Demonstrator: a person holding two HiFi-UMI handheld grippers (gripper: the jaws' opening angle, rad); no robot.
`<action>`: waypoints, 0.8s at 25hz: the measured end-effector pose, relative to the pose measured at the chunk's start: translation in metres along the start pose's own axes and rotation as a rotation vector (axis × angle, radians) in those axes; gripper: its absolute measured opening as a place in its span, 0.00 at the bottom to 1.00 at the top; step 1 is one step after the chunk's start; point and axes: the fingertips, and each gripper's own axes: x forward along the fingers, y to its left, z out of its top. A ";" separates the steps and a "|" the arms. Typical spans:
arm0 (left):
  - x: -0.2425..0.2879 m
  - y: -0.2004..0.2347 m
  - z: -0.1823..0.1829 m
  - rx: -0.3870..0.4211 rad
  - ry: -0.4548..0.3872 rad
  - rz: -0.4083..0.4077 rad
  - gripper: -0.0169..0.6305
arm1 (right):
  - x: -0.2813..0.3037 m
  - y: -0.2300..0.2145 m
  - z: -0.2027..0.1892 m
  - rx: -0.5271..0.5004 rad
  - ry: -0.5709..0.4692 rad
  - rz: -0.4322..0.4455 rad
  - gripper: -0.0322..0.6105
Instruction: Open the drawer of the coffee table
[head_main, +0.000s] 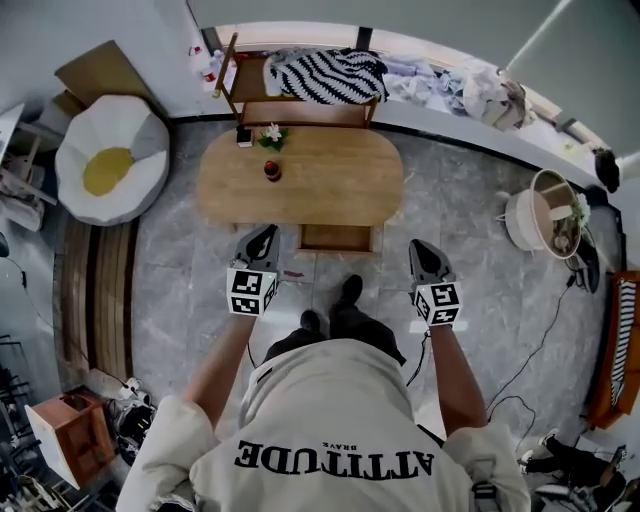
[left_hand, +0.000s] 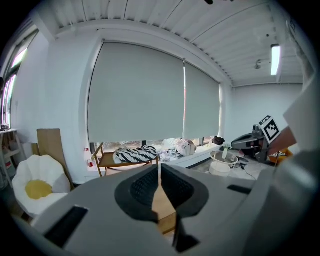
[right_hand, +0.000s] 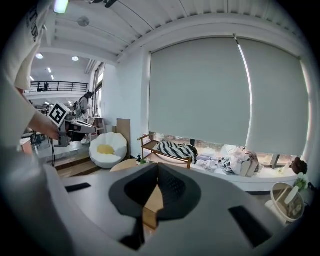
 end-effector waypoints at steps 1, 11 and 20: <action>-0.006 0.000 0.001 0.005 0.002 0.001 0.08 | -0.005 0.005 0.003 -0.005 -0.004 -0.003 0.08; -0.050 -0.014 0.017 0.046 -0.028 -0.053 0.06 | -0.046 0.036 0.008 0.035 -0.033 -0.026 0.08; -0.064 -0.024 0.042 0.007 -0.090 -0.026 0.06 | -0.068 0.016 0.034 0.053 -0.096 -0.025 0.08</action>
